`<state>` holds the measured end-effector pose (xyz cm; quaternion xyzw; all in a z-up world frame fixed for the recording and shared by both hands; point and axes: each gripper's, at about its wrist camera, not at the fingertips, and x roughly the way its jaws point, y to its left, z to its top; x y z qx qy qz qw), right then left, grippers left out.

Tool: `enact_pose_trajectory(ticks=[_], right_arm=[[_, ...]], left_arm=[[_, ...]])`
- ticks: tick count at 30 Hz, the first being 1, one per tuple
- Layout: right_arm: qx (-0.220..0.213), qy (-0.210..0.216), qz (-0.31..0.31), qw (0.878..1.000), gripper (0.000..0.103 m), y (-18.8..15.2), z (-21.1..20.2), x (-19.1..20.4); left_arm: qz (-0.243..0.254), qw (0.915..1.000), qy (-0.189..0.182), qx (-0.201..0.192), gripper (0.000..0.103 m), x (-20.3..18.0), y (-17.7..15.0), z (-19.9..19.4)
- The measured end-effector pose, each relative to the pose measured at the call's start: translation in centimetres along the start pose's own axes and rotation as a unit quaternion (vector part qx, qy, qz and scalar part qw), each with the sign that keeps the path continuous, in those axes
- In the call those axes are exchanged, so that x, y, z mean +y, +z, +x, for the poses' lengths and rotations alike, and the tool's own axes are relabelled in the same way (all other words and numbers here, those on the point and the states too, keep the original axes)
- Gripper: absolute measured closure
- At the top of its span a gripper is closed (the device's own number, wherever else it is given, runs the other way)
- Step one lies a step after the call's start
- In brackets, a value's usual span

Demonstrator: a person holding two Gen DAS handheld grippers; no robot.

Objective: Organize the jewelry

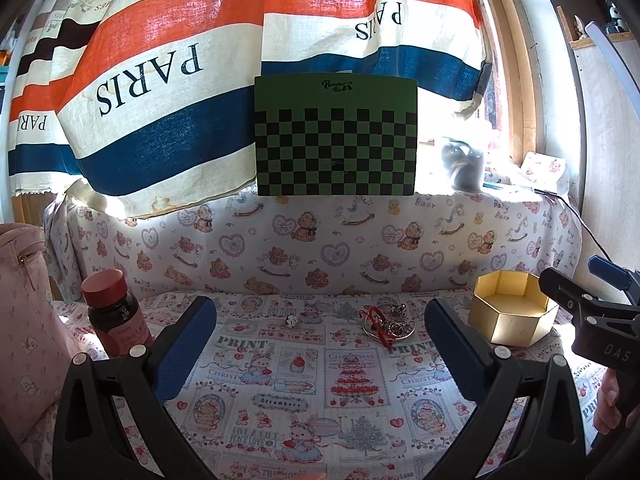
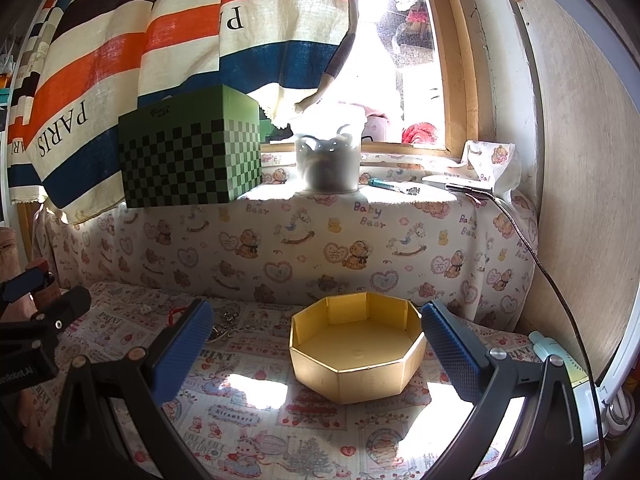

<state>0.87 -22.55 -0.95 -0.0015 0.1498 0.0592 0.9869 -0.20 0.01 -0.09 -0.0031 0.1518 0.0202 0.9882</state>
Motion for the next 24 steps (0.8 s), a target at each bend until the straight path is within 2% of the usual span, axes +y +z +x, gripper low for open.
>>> enact_pose_trajectory(ticks=[24], right_arm=[[0.0, -0.007, 0.0, 1.0, 0.0, -0.02, -0.18, -0.09]], left_arm=[[-0.001, 1.0, 0.002, 0.0, 0.0, 0.02, -0.12, 0.03]])
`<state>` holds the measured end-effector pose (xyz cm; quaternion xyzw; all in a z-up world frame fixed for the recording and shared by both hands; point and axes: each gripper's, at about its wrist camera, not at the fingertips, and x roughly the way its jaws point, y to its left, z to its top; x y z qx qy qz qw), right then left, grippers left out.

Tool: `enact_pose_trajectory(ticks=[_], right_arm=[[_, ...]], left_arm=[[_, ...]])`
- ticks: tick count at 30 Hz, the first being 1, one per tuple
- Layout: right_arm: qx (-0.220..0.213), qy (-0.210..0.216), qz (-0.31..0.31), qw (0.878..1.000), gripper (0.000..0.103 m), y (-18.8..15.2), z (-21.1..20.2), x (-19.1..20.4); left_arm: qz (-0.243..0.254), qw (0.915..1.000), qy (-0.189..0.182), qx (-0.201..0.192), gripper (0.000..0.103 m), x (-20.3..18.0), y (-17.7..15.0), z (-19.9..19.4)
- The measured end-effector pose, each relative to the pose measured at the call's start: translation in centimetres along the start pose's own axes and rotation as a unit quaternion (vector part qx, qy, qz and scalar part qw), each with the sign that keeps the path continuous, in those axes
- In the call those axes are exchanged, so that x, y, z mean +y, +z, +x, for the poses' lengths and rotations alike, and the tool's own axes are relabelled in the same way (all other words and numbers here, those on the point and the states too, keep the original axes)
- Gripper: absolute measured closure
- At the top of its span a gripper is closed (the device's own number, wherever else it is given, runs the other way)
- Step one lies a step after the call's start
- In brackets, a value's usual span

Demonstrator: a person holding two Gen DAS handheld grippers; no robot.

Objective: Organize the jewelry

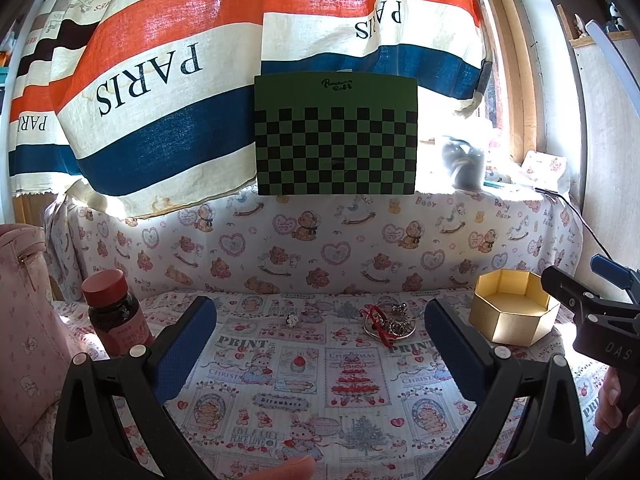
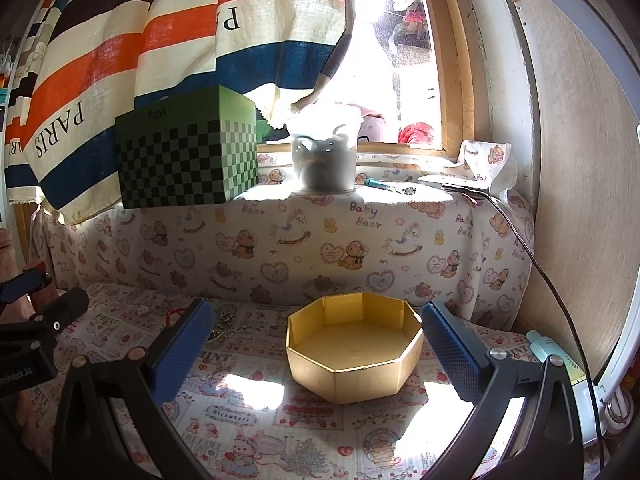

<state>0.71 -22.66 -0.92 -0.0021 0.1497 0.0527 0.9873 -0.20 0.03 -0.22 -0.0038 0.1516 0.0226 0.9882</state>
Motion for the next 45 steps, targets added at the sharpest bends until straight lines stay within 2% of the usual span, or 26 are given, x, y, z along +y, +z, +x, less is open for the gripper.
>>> enact_pose_trajectory(ticks=[21, 45], right_arm=[[0.0, 0.0, 0.0, 1.0, 0.0, 0.0, 0.07, 0.01], [0.013, 0.007, 0.013, 1.0, 0.0, -0.03, 0.54, -0.44]], left_arm=[[0.003, 1.0, -0.004, 0.002, 0.0, -0.11, 0.2, -0.04], [0.003, 0.9996, -0.03, 0.0, 0.0, 0.11, 0.22, -0.25]])
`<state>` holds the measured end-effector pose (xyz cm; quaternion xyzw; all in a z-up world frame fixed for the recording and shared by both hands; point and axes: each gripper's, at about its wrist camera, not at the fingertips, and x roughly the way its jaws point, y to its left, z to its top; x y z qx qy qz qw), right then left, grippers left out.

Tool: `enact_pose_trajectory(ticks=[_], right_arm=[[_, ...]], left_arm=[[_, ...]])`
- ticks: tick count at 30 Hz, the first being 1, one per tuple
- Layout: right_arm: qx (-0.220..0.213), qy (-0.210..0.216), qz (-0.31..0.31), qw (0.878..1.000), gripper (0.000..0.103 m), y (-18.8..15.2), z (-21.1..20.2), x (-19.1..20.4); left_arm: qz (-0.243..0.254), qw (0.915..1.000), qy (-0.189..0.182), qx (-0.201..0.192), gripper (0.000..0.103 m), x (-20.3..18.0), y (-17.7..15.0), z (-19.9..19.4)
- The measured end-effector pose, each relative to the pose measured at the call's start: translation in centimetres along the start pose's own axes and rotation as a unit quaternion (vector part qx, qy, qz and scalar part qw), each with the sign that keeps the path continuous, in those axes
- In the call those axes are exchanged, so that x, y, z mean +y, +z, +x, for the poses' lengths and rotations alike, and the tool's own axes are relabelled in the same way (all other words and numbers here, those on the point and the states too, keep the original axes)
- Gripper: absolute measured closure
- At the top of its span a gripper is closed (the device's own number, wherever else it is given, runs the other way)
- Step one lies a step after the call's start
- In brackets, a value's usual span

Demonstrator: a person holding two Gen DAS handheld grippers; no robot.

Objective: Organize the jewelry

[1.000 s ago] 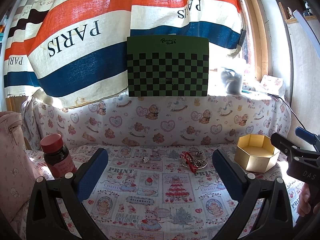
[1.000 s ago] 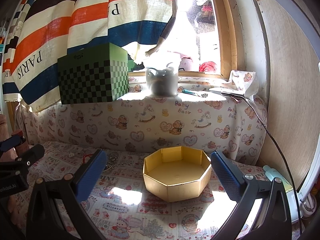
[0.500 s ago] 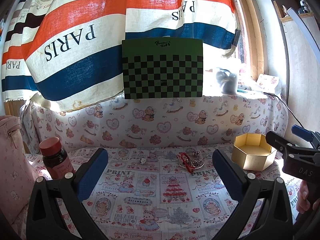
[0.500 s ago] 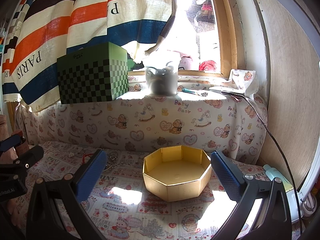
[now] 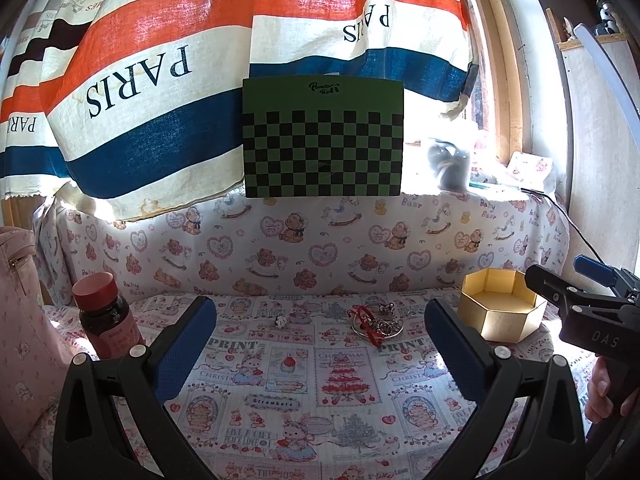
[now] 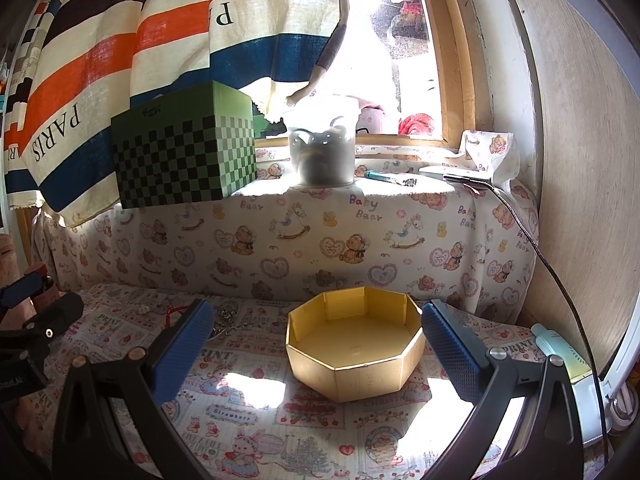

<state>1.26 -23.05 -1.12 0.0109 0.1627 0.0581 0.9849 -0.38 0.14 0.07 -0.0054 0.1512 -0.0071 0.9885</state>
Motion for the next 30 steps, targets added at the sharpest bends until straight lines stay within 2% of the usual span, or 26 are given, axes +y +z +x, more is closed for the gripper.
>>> enact_pose_trajectory(ticks=[3, 7, 9, 11, 14, 17, 18, 20, 22, 23, 25, 27, 29, 30], right_arm=[[-0.005, 0.0, -0.006, 1.0, 0.0, 0.0, -0.1, 0.2], [-0.015, -0.001, -0.023, 1.0, 0.0, -0.1, -0.5, 0.9], [-0.009, 0.014, -0.025, 1.0, 0.0, -0.1, -0.3, 0.9], [-0.006, 0.034, -0.031, 0.999, 0.0, -0.1, -0.2, 1.1], [-0.013, 0.04, -0.041, 0.998, 0.0, -0.2, -0.4, 1.5], [-0.005, 0.031, -0.052, 0.998, 0.0, -0.1, -0.4, 1.7], [-0.005, 0.028, -0.05, 0.998, 0.0, 0.1, -0.4, 1.6], [-0.008, 0.021, -0.024, 0.999, 0.0, 0.9, -0.8, 1.0], [-0.006, 0.026, -0.009, 1.0, 0.0, 2.4, -1.2, 0.7], [-0.004, 0.02, -0.004, 1.0, 0.0, 3.5, -1.4, 0.6], [0.002, -0.001, 0.013, 1.0, 0.0, 6.0, -1.3, 0.5], [0.023, -0.007, 0.036, 0.999, 0.0, 8.8, -0.6, 0.2], [0.038, -0.002, 0.069, 0.997, 0.0, 10.8, 0.4, -0.1], [0.037, 0.007, 0.084, 0.996, 0.0, 11.4, 0.9, -0.3]], left_arm=[[0.003, 1.0, -0.004, -0.006, 0.001, 0.0, 0.0, -0.2], [0.031, 0.998, 0.006, -0.054, 0.005, -0.6, 0.6, -1.9], [0.026, 0.9968, 0.006, -0.076, 0.005, -0.5, 1.0, -2.9], [0.015, 0.9951, 0.022, -0.096, 0.005, -0.1, 1.7, -3.7], [-0.002, 0.9949, 0.017, -0.099, 0.007, 0.3, 3.3, -4.7], [-0.01, 0.994, 0.003, -0.109, 0.019, 0.6, 4.8, -5.5], [-0.002, 0.9945, 0.009, -0.105, 0.019, 0.3, 5.4, -5.6], [0.002, 0.9962, 0.007, -0.086, 0.019, 0.2, 6.8, -5.3], [0.0, 0.9991, 0.01, -0.041, 0.019, 0.1, 8.4, -4.2], [-0.008, 0.9996, 0.018, -0.021, 0.019, 0.3, 9.0, -3.5], [-0.048, 0.9971, 0.058, -0.001, 0.019, 1.2, 10.2, -1.8], [-0.092, 0.9947, 0.042, 0.021, 0.019, 2.4, 11.1, 0.3], [-0.135, 0.9873, 0.004, 0.084, 0.022, 3.6, 11.4, 3.2], [-0.167, 0.9771, -0.014, 0.13, 0.034, 4.4, 11.0, 4.9]])
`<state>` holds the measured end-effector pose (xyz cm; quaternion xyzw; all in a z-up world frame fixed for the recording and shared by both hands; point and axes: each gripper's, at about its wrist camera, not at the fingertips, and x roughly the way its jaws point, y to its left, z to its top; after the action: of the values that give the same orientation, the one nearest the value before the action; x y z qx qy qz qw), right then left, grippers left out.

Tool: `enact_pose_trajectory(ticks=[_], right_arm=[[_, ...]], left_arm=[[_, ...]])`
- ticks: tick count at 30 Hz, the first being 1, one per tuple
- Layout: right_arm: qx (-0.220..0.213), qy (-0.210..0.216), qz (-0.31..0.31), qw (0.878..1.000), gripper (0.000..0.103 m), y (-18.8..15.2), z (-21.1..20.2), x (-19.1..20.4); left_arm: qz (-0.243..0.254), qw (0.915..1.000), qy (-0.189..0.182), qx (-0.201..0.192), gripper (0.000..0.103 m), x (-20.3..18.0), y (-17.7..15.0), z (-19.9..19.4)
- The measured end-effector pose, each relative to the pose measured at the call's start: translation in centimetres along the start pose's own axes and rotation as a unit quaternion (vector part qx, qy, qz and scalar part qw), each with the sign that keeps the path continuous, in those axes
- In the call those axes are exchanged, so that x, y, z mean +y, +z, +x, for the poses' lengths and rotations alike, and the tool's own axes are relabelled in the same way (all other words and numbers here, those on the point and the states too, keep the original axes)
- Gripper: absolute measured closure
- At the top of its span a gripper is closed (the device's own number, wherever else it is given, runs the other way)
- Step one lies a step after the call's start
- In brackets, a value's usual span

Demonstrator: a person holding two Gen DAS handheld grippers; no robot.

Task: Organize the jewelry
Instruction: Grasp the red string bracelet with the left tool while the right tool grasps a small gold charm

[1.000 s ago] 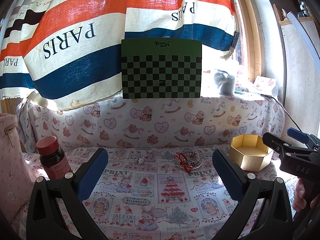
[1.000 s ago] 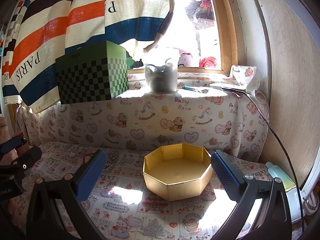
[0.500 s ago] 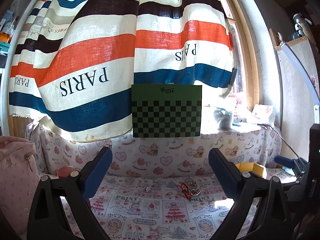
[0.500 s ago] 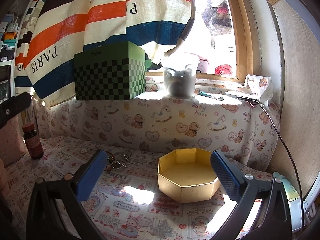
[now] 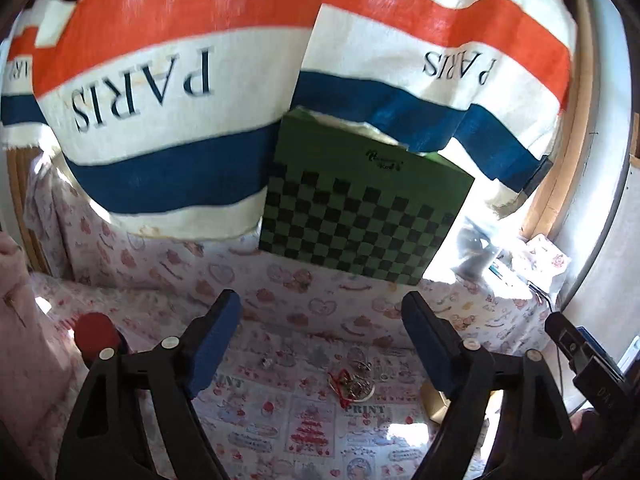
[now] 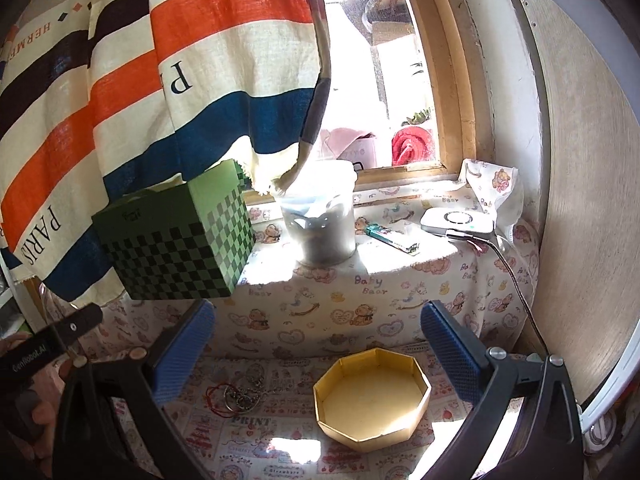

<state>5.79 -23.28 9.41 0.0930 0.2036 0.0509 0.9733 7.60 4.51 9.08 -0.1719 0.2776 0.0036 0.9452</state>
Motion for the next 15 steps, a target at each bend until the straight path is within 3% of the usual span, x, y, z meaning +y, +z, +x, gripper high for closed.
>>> enact_pose_trajectory(ticks=[1, 3, 6, 8, 9, 11, 13, 15], right_arm=[[0.001, 0.011, 0.012, 1.0, 0.002, 0.4, 0.5, 0.0], [0.011, 0.036, 0.031, 0.999, 0.01, 0.3, 1.8, 0.1], [0.026, 0.077, 0.047, 0.996, 0.022, -1.5, 4.2, 0.3], [0.06, 0.09, 0.038, 0.993, 0.031, -3.0, 6.3, 0.8], [0.065, 0.111, 0.036, 0.991, 0.033, -3.8, 7.2, 0.7], [0.1, 0.105, 0.034, 0.989, 0.034, -5.7, 9.4, 0.7], [0.132, 0.105, 0.043, 0.985, 0.041, -6.9, 11.1, 0.4], [0.15, 0.136, 0.063, 0.977, 0.041, -7.7, 12.0, 0.1]], left_arm=[[-0.026, 0.9988, -0.009, 0.039, 0.046, 0.8, -0.1, 1.3], [-0.045, 0.9949, -0.043, 0.079, 0.048, 2.0, -0.8, 3.3], [-0.031, 0.991, -0.077, 0.105, 0.052, 2.8, -2.2, 5.8], [-0.029, 0.9875, -0.092, 0.125, 0.056, 2.7, -3.3, 7.5], [-0.024, 0.9852, -0.092, 0.143, 0.058, 2.5, -4.0, 8.7], [-0.031, 0.9799, -0.095, 0.172, 0.063, 2.4, -5.1, 10.9], [-0.042, 0.9694, -0.128, 0.205, 0.073, 2.2, -6.5, 13.2], [-0.032, 0.9658, -0.145, 0.213, 0.075, 1.9, -7.6, 14.3]])
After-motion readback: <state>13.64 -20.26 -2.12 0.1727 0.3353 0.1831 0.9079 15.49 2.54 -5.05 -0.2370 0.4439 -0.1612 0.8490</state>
